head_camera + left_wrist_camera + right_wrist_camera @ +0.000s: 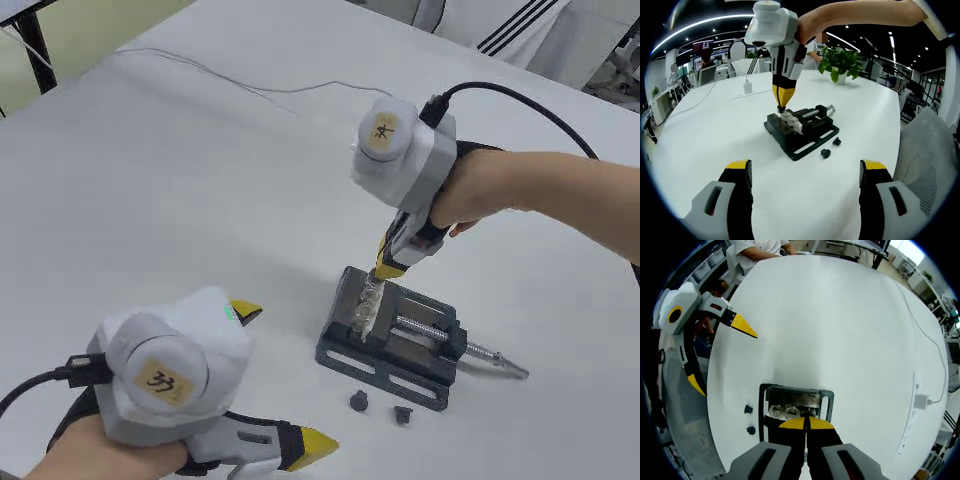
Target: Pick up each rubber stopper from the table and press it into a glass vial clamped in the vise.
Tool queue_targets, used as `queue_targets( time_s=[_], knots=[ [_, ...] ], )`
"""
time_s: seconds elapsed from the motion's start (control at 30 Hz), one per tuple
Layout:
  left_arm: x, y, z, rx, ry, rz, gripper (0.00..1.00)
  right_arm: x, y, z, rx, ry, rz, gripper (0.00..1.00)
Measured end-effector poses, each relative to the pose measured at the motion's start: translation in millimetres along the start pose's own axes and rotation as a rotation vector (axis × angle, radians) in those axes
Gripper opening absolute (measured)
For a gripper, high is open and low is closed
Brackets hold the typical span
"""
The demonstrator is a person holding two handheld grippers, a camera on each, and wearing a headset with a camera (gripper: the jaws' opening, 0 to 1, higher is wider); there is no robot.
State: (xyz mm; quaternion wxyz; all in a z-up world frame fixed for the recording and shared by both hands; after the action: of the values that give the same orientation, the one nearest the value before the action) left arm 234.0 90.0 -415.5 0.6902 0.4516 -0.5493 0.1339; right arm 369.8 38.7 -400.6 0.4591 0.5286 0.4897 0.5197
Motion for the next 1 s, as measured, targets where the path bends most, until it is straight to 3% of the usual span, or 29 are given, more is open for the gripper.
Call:
queue_targets(
  time_s=[0.17, 0.3, 0.7, 1.0],
  knots=[
    [3.9, 1.1, 2.7, -0.017, -0.027, 0.002, 0.88, 1.8, 0.9, -4.2, -0.035, -0.008, -0.010, 0.00],
    [5.3, 3.4, 2.8, -0.020, -0.065, -0.013, 0.88, -0.5, 1.9, -2.6, -0.034, -0.033, 0.018, 0.00],
    [13.5, 4.6, 0.6, 0.005, -0.057, 0.021, 0.88, 2.6, 3.2, -4.7, -0.084, -0.013, -0.018, 0.00],
    [13.4, 7.4, 3.5, 0.003, -0.063, 0.024, 0.88, -0.6, 5.1, -5.4, -0.107, -0.013, 0.054, 0.00]
  ],
)
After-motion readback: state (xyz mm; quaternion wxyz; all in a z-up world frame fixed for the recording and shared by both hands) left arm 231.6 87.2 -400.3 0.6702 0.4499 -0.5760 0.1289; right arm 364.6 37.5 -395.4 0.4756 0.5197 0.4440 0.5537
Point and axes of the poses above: the centre of the closed fingertips' face, and the gripper's own axes: y roughly backward along the fingers, z roughly to its right, x roughly out of its top, the point moved 3 cm from there along y, roughly backward along the fingers, and after that the axes turned 8 degrees about -y, right-handed, at the moved point
